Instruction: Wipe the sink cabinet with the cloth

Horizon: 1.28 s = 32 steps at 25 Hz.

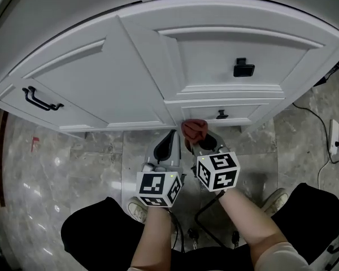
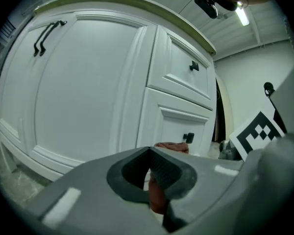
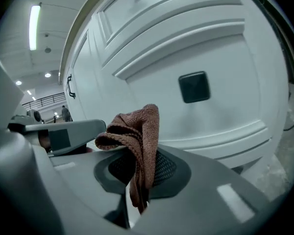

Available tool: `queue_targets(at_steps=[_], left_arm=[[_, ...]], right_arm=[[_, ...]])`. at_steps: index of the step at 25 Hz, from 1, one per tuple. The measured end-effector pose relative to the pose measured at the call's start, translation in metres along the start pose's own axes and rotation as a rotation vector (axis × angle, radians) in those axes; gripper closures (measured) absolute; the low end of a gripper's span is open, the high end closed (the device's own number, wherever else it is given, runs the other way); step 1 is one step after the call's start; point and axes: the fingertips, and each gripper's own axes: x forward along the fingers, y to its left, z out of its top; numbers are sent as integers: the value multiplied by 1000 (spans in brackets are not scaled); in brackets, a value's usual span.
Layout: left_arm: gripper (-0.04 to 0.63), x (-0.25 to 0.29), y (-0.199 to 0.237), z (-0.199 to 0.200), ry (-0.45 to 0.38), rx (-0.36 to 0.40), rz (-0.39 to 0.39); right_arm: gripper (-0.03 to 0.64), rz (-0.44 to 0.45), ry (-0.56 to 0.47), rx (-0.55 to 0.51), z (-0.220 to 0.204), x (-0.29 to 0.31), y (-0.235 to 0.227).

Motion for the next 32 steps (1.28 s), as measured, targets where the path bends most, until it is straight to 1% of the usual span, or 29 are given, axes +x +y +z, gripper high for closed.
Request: queue_targets(at_steps=[4,7,10,12,15,22,25,28,32], left_arm=[[595,-5,23,5,-10,-16,28],[595,-6,32,9,-15,-15,38],[595,-6,35,12,-26,-31,45],[595,-5,32,11,-26,-38,41],[595,0,21,10,-19,-24,21],[595,10,4,1,-1,-48,0],[595,17,-8,-3,5,-55,-22],[595,23,-21,-5,10,-49,-45],[595,31,-35,-7,12,-63,-65]], right_arm=[[538,46,17,3,-1,26,23],[537,40,35,8,-5,35,24],[537,18,25,6,-4,32,17],[537,-11,18,57,-6,27,7],[537,-60,16,135,-8,20,-11],[537,-106,-8,119,-1,1,-41],[535,-130,-18,102,1,-8,-56],[534,-147,-27,122,2,-17,-71],[526,-186,-34,143,5,-32,-95]])
